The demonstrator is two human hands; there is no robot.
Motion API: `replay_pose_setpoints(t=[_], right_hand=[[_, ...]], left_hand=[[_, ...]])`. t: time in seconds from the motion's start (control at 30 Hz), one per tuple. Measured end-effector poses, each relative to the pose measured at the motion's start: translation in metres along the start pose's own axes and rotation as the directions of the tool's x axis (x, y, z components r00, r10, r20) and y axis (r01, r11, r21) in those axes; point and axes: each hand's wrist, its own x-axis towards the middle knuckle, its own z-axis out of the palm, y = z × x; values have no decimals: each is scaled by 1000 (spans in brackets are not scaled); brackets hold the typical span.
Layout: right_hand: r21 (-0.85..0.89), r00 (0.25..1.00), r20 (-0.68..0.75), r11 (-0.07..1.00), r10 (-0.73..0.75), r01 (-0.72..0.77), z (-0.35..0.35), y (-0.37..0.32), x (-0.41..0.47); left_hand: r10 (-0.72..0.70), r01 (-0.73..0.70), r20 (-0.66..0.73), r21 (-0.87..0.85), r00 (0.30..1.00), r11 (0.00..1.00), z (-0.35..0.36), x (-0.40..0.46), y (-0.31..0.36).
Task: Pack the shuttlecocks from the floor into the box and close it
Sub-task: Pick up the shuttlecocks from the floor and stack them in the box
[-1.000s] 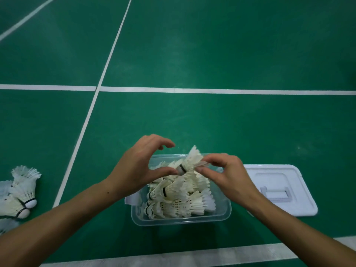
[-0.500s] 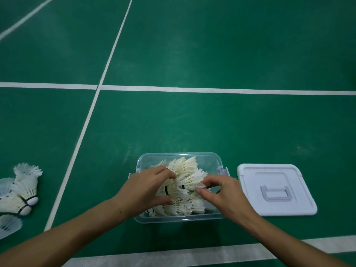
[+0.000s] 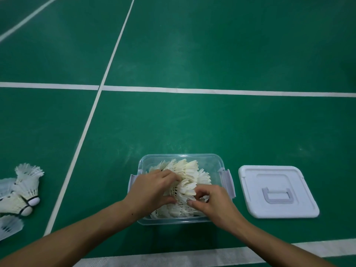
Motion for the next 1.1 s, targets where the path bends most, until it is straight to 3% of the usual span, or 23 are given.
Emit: replay_pose_setpoints(t=[0.23,0.33,0.47,0.57,0.73,1.1], right_hand=[[-1,999,44,1000,16,-16,-25,-7,-8],[-41,1000,23,999,-14,15,-44,-19,-9],[-95,995,-29,991,-97,94,-68,-50,4],[-113,976,-6,970,-216,214,-75,-90,26],[-119,921,70,914,-383,389,-52,-169,73],[16,785,229,808,-576,589,108,-299,149]], left_hand=[[33,-31,41,-54,999,998,-16,-15,3],[3,-5,-27,-97,1000,995,-34,-21,0],[-131,70,-170,-324,977,943,-68,-29,-15],[-199,54,-299,-432,933,900,-97,-40,-31],[-322,92,-436,-471,841,877,-129,-80,-72],[-657,400,-474,-536,586,743,-135,-213,-183]])
